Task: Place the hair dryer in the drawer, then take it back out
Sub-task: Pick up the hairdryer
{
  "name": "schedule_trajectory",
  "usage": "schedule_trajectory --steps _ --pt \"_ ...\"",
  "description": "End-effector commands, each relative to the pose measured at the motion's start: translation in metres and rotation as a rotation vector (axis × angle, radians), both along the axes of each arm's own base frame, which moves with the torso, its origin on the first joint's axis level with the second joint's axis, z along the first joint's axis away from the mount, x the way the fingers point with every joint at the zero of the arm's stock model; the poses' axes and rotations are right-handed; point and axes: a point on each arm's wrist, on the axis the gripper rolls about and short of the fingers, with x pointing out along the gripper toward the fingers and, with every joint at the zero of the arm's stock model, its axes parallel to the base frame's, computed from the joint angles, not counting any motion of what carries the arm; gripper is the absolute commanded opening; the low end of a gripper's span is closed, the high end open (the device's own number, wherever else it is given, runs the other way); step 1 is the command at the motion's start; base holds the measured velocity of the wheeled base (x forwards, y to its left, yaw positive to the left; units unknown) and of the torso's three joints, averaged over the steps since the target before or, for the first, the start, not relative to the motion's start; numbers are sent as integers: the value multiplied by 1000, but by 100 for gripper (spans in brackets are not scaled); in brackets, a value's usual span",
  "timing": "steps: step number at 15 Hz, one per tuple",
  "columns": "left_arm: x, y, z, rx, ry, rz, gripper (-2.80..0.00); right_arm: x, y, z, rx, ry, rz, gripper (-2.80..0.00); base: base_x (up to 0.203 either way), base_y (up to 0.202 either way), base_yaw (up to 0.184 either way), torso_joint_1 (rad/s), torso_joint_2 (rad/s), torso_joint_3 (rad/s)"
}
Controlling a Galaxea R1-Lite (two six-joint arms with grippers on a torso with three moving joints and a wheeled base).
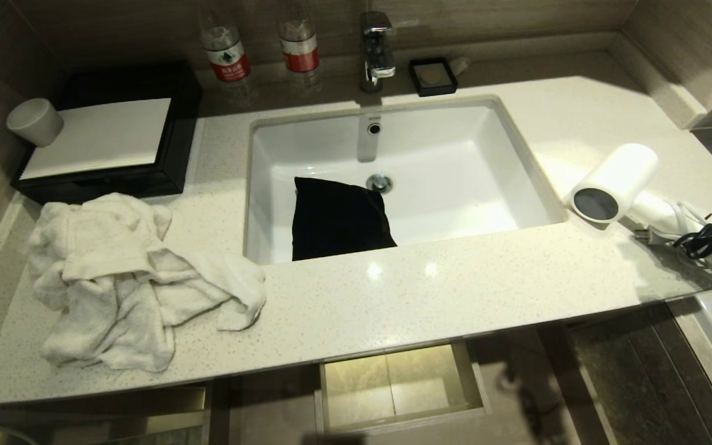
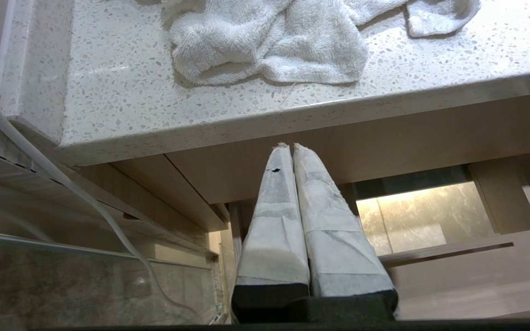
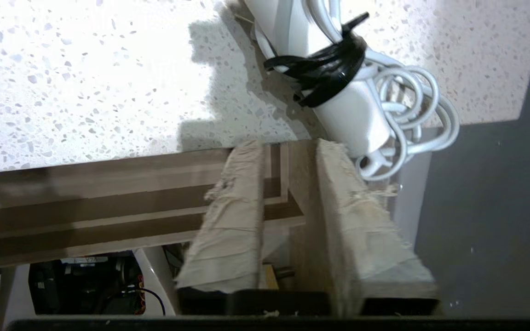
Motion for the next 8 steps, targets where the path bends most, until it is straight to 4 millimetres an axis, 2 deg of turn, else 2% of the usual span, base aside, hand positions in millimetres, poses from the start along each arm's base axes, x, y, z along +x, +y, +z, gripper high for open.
schedule_trajectory --steps 1,8 --pt "0 0 0 0 1 0 -280 7 -7 -3 20 10 57 0 0 0 0 0 0 0" --pt "0 0 0 0 0 0 -280 28 -23 -7 83 -27 169 0 0 0 0 0 0 0"
